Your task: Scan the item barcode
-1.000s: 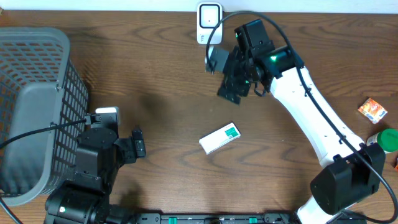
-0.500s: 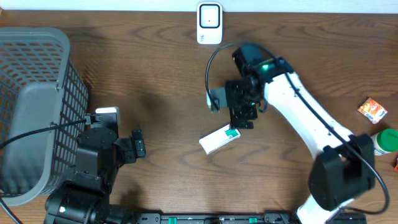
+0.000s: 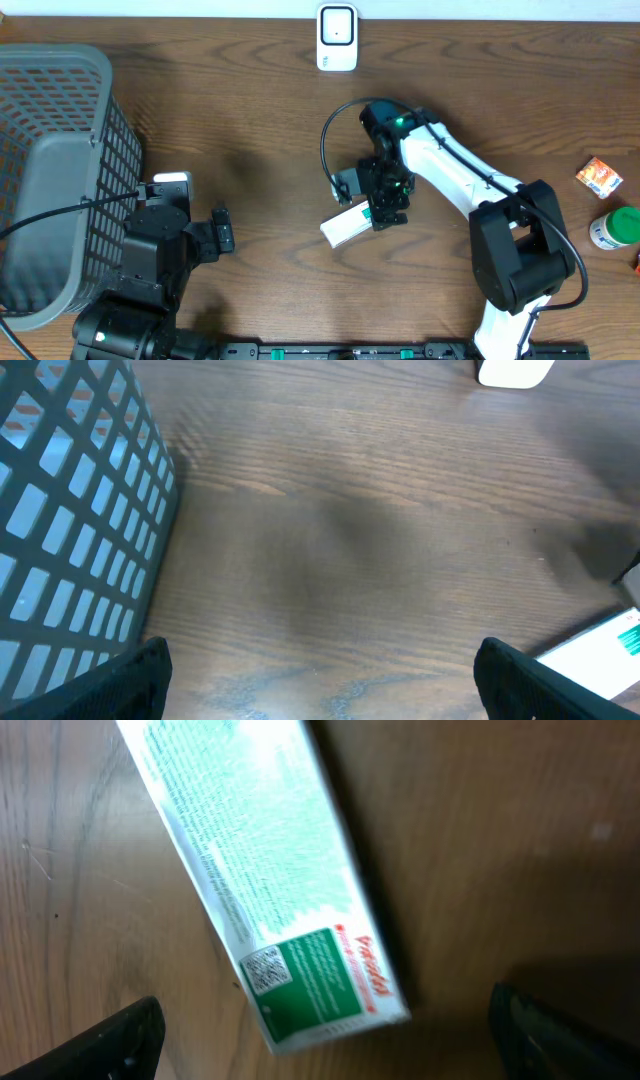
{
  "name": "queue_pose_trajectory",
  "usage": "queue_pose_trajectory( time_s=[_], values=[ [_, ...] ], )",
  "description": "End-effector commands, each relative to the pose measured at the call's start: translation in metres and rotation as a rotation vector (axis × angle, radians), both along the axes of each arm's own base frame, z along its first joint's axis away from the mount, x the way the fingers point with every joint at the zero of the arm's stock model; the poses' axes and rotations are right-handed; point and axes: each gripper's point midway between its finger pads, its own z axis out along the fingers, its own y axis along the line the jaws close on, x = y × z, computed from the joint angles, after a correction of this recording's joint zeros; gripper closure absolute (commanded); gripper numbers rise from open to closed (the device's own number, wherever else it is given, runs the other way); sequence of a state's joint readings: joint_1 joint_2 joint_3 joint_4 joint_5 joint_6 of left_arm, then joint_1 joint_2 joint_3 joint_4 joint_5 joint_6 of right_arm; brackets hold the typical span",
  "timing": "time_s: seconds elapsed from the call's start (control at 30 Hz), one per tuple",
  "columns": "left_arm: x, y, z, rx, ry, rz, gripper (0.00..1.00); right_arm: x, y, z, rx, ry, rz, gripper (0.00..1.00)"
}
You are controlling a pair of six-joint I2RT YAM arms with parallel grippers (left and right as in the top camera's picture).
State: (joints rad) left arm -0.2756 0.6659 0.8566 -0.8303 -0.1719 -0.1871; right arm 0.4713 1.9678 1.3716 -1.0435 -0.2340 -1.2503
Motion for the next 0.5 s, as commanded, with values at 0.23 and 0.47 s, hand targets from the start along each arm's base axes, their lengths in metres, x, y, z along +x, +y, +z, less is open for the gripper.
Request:
queue_pose_trajectory(
  time_s=[0.23, 0.47],
  values=[
    [0.001, 0.003, 0.003, 0.004, -0.009, 0.018, 0.04, -0.011, 0.000, -0.037, -0.079, -0.074, 0.099, 0.03],
    [0.001, 0.003, 0.003, 0.004, -0.009, 0.018, 0.04, -0.013, -0.001, -0.057, -0.087, -0.066, 0.101, 0.09]
  ],
)
